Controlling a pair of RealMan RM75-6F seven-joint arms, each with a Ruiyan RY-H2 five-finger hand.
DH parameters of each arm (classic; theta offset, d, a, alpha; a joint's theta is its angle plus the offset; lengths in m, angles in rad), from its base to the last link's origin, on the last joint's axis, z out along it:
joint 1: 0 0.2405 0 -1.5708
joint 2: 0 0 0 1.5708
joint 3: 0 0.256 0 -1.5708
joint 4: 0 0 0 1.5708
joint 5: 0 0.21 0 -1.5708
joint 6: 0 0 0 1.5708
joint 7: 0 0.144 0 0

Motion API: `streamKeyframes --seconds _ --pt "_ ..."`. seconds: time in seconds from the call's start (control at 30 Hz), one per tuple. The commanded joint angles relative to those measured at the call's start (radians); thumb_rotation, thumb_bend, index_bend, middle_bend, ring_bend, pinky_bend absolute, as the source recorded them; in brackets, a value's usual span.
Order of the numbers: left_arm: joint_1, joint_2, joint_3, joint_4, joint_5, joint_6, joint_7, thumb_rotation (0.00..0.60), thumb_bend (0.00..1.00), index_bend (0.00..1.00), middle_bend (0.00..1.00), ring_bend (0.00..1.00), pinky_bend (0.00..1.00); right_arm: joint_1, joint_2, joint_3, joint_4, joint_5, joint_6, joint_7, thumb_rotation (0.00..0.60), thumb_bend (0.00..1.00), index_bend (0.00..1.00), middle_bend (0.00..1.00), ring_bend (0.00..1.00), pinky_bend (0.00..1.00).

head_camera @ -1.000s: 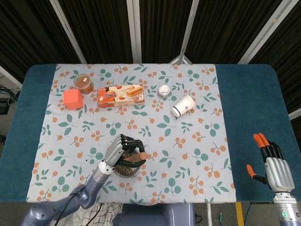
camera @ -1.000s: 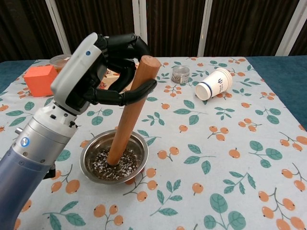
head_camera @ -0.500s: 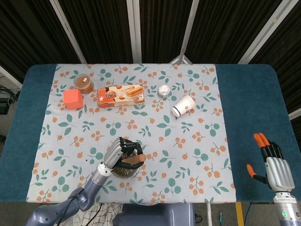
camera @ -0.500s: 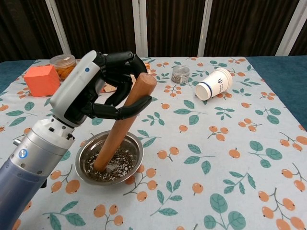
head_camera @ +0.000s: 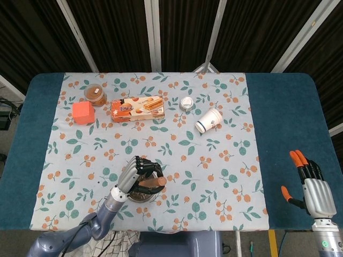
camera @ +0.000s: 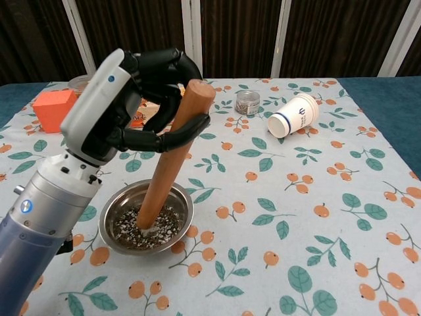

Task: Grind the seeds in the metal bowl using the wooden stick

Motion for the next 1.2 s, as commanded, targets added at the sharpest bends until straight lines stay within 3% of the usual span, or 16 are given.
streamKeyframes --seconds 0.03,0.37,0.73,0.87,1.03,1.2 --pt "-0.022 0.039 -0.021 -0.062 0.014 0.029 0.046 0.6 0.61 0.63 0.72 0.83 0.92 -0.002 0.002 0.0 0.001 -0.002 0.004 0.002 0.6 0.37 0.0 0.0 0.0 0.0" --pt "-0.035 0.14 -0.029 -0.174 0.036 0.026 0.16 0.6 0.61 0.62 0.7 0.83 0.92 -0.005 0.003 -0.003 0.003 -0.009 0.011 0.006 0.6 0.37 0.0 0.0 0.0 0.0" --pt "-0.022 0.403 -0.04 -0.371 0.04 -0.024 0.365 0.6 0.61 0.62 0.71 0.83 0.92 -0.01 0.004 -0.005 0.005 -0.012 0.019 -0.006 0.6 0.37 0.0 0.0 0.0 0.0" --pt "0.003 0.51 -0.019 -0.422 0.035 -0.061 0.427 0.6 0.61 0.62 0.71 0.83 0.92 -0.012 0.003 -0.008 0.003 -0.016 0.022 -0.01 0.6 0.37 0.0 0.0 0.0 0.0" --pt "0.048 0.618 0.051 -0.447 0.037 -0.134 0.513 0.6 0.61 0.63 0.72 0.83 0.92 -0.013 0.002 -0.007 -0.001 -0.007 0.02 -0.026 0.6 0.37 0.0 0.0 0.0 0.0" --pt "0.085 0.637 0.103 -0.398 0.028 -0.209 0.567 0.6 0.61 0.63 0.72 0.83 0.92 -0.014 0.002 -0.006 -0.007 0.002 0.015 -0.033 0.6 0.37 0.0 0.0 0.0 0.0"
